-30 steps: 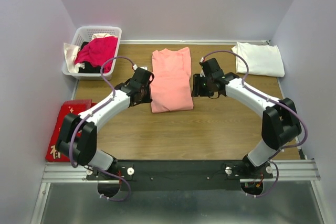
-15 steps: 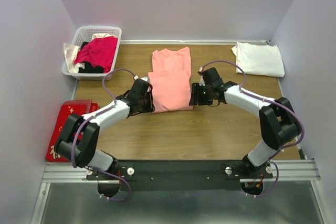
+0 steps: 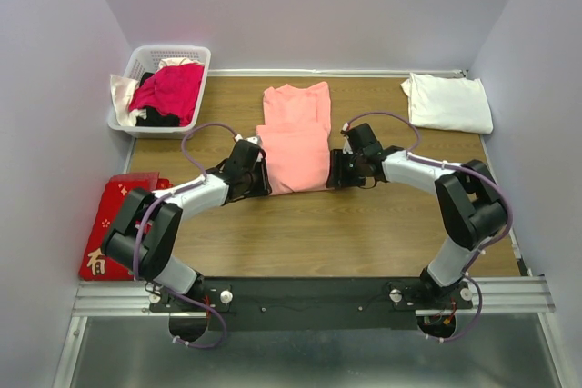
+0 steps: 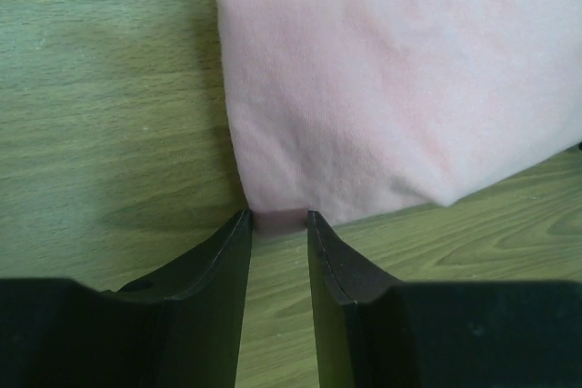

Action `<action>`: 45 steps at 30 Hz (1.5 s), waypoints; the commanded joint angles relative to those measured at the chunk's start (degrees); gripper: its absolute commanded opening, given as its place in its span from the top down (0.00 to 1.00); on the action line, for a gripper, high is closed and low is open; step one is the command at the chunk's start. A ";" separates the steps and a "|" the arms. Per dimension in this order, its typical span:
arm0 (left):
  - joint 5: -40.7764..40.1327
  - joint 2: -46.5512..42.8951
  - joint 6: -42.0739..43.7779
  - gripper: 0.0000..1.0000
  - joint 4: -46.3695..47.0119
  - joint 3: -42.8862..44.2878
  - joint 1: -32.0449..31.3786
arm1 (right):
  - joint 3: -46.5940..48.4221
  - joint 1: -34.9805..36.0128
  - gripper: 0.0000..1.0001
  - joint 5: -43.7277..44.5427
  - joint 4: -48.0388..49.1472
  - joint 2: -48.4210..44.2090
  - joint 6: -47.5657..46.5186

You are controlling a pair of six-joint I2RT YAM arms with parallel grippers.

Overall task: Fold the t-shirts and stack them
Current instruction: Fold the tshirt

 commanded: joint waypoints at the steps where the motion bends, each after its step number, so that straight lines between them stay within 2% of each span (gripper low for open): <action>1: -1.70 2.35 -0.76 0.60 1.60 -1.06 0.23 | -0.74 0.25 0.39 -1.22 2.37 2.16 -0.39; 5: -4.17 3.76 -1.38 0.60 1.07 -0.97 0.23 | -0.57 0.25 0.40 -1.66 2.73 2.60 -0.48; 9: -3.03 4.81 -1.64 0.60 2.12 -1.41 0.23 | -0.04 0.34 0.43 -2.98 3.16 3.65 -0.21; 12: -2.94 5.17 -1.64 0.63 2.83 -1.68 0.15 | 0.22 0.25 0.51 -3.86 3.43 4.44 0.14; 14: -1.45 4.91 -1.38 0.68 2.92 -1.85 0.15 | 0.22 0.25 0.66 -4.47 3.60 4.89 0.31; 15: -1.36 4.82 -1.29 0.77 2.74 -1.85 0.15 | 0.22 0.25 0.72 -4.74 3.52 4.97 0.31; 16: -1.45 4.64 -1.20 0.82 2.48 -2.03 0.15 | 0.14 0.25 0.84 -5.00 3.52 4.89 0.31; 17: -1.71 4.03 -1.12 0.88 2.13 -2.03 0.15 | -0.39 0.25 0.92 -4.92 3.43 4.28 0.58; 18: -1.88 3.59 -1.12 1.00 1.43 -1.94 0.15 | -0.65 0.25 0.99 -4.83 3.43 3.84 0.67; 28: -8.74 -4.67 -3.31 1.00 -9.47 -0.97 0.15 | -8.91 0.25 0.99 -1.75 -2.98 -8.64 1.10; 34: -7.16 -10.29 -5.33 1.00 -12.20 -1.59 -0.64 | -12.61 0.17 0.99 -2.98 -5.79 -15.84 2.25; 45: -7.51 -20.84 -5.86 1.00 -18.44 1.31 -3.45 | -13.57 0.78 0.99 -4.39 -13.97 -26.92 3.74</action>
